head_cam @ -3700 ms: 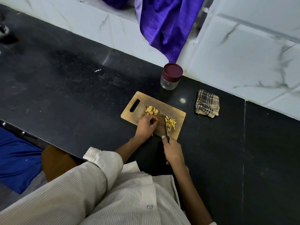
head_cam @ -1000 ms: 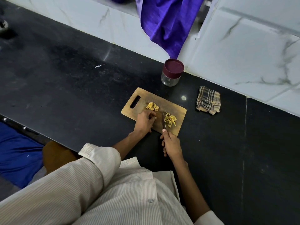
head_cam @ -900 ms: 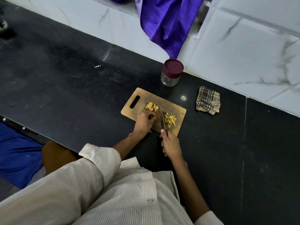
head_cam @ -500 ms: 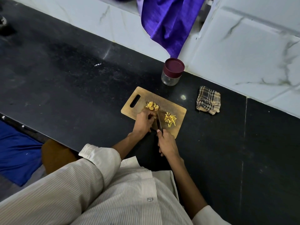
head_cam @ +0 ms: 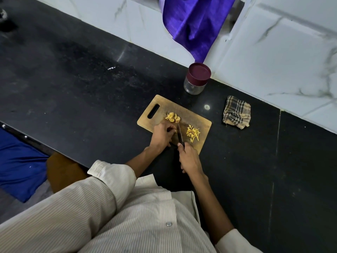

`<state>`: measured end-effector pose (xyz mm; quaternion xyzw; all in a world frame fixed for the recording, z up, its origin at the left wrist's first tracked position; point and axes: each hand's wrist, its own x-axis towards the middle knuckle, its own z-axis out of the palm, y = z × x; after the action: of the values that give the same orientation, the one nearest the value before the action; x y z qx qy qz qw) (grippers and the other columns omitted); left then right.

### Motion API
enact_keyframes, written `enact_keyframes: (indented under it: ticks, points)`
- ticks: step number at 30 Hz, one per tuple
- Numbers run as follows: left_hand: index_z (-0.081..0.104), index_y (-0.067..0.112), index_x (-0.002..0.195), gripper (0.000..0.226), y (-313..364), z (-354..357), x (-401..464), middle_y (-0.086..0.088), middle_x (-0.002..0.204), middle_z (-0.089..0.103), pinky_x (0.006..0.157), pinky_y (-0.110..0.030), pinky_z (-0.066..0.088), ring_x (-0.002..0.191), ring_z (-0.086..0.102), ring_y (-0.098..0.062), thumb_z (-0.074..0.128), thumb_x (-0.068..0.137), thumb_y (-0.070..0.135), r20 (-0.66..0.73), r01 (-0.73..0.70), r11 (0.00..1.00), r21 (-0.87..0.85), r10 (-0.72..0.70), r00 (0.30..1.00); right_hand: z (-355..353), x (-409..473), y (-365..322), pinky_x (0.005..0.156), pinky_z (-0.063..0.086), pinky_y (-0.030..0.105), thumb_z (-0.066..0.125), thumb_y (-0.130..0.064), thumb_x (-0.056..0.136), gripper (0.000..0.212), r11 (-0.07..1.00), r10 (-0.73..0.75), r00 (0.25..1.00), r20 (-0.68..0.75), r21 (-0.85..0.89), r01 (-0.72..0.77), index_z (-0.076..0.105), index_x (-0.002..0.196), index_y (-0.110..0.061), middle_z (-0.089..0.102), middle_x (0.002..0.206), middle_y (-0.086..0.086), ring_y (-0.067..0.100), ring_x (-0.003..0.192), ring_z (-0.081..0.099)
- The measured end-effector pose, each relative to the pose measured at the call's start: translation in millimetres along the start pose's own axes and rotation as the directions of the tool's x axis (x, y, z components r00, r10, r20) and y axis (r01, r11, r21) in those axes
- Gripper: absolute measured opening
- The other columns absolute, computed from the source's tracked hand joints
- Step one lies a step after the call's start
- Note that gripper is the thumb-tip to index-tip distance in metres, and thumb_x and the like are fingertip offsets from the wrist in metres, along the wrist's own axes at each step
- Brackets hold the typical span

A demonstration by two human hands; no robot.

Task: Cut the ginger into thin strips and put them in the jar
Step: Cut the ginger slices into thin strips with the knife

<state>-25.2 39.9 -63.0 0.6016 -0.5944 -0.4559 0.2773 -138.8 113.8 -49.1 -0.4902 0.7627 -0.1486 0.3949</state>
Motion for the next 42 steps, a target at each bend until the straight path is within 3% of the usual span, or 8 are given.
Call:
enact_keyframes:
  ticks: [2, 5, 8, 12, 19, 31, 37, 42]
  points:
    - [0.066, 0.007, 0.101, 0.010, 0, -1, 0, -0.011, 0.085, 0.066, 0.040, -0.025, 0.051, 0.049, 0.058, -0.011, 0.059, 0.093, 0.010, 0.007, 0.011, 1.000, -0.013, -0.010, 1.000, 1, -1, 0, 0.039, 0.048, 0.031, 0.036, -0.039, 0.106, 0.030, 1.000, -0.006, 1.000, -0.005, 0.003, 0.006, 0.051, 0.104, -0.013, 0.062, 0.105, 0.021, 0.026, 0.067, 0.059]
    - [0.066, 0.007, 0.101, 0.011, 0, -1, 1, -0.012, 0.084, 0.066, 0.040, -0.024, 0.050, 0.049, 0.058, -0.011, 0.058, 0.094, 0.009, 0.017, 0.014, 1.000, -0.020, -0.014, 1.000, 0, -2, -2, 0.056, 0.058, 0.043, 0.036, -0.040, 0.105, 0.030, 1.000, -0.007, 1.000, -0.017, -0.010, 0.007, 0.051, 0.103, -0.015, 0.063, 0.105, 0.020, 0.027, 0.073, 0.058]
    - [0.066, 0.008, 0.101, 0.011, 1, -1, 2, -0.011, 0.083, 0.066, 0.040, -0.025, 0.051, 0.049, 0.057, -0.010, 0.059, 0.093, 0.008, 0.016, 0.012, 1.000, -0.022, -0.011, 1.000, 0, -3, -3, 0.050, 0.055, 0.038, 0.036, -0.040, 0.105, 0.031, 1.000, -0.003, 1.000, -0.019, -0.017, 0.002, 0.052, 0.105, -0.014, 0.063, 0.104, 0.019, 0.028, 0.073, 0.060]
    - [0.064, 0.011, 0.100, 0.009, 2, -1, -1, 0.000, 0.076, 0.061, 0.041, -0.023, 0.051, 0.047, 0.056, -0.008, 0.059, 0.093, 0.009, 0.009, 0.001, 1.000, -0.007, -0.001, 1.000, 2, -5, -5, 0.070, 0.058, 0.052, 0.037, -0.040, 0.105, 0.030, 0.999, -0.012, 0.999, -0.036, -0.038, 0.011, 0.052, 0.107, -0.014, 0.064, 0.102, 0.018, 0.033, 0.082, 0.066]
    - [0.062, 0.012, 0.099, 0.008, 3, 0, -2, 0.004, 0.076, 0.059, 0.041, -0.024, 0.051, 0.046, 0.056, -0.007, 0.060, 0.092, 0.008, 0.000, -0.013, 1.000, 0.002, 0.013, 1.000, 1, -7, -8, 0.072, 0.058, 0.053, 0.035, -0.040, 0.106, 0.032, 0.994, -0.023, 0.999, -0.037, -0.111, 0.019, 0.051, 0.113, -0.013, 0.060, 0.101, 0.011, 0.031, 0.085, 0.066]
    - [0.067, 0.007, 0.100, 0.010, -1, -2, 1, -0.007, 0.080, 0.066, 0.040, -0.026, 0.052, 0.047, 0.057, -0.007, 0.061, 0.092, 0.009, 0.001, -0.015, 0.999, -0.036, 0.015, 1.000, -1, -5, -11, 0.074, 0.039, 0.036, 0.034, -0.029, 0.107, 0.034, 0.976, -0.014, 1.000, 0.001, -0.218, 0.014, 0.055, 0.114, -0.003, 0.061, 0.112, 0.017, 0.033, 0.104, 0.059]
    - [0.066, 0.008, 0.100, 0.009, -1, 0, -2, -0.007, 0.082, 0.065, 0.040, -0.026, 0.051, 0.045, 0.057, -0.008, 0.060, 0.093, 0.011, 0.006, -0.007, 1.000, -0.020, 0.007, 1.000, 3, -21, -5, 0.077, 0.044, 0.037, 0.035, -0.030, 0.107, 0.034, 0.966, 0.028, 0.999, -0.023, -0.255, -0.033, 0.055, 0.118, -0.005, 0.063, 0.113, 0.016, 0.031, 0.106, 0.061]
    - [0.065, 0.007, 0.099, 0.009, 2, -2, -3, -0.008, 0.074, 0.062, 0.043, -0.034, 0.054, 0.046, 0.056, -0.012, 0.060, 0.093, 0.010, -0.008, -0.024, 1.000, -0.019, 0.024, 1.000, -1, -22, -5, 0.076, 0.040, 0.033, 0.035, -0.032, 0.107, 0.036, 0.979, 0.077, 0.994, -0.078, -0.181, -0.090, 0.055, 0.120, -0.005, 0.064, 0.114, 0.016, 0.033, 0.108, 0.061]
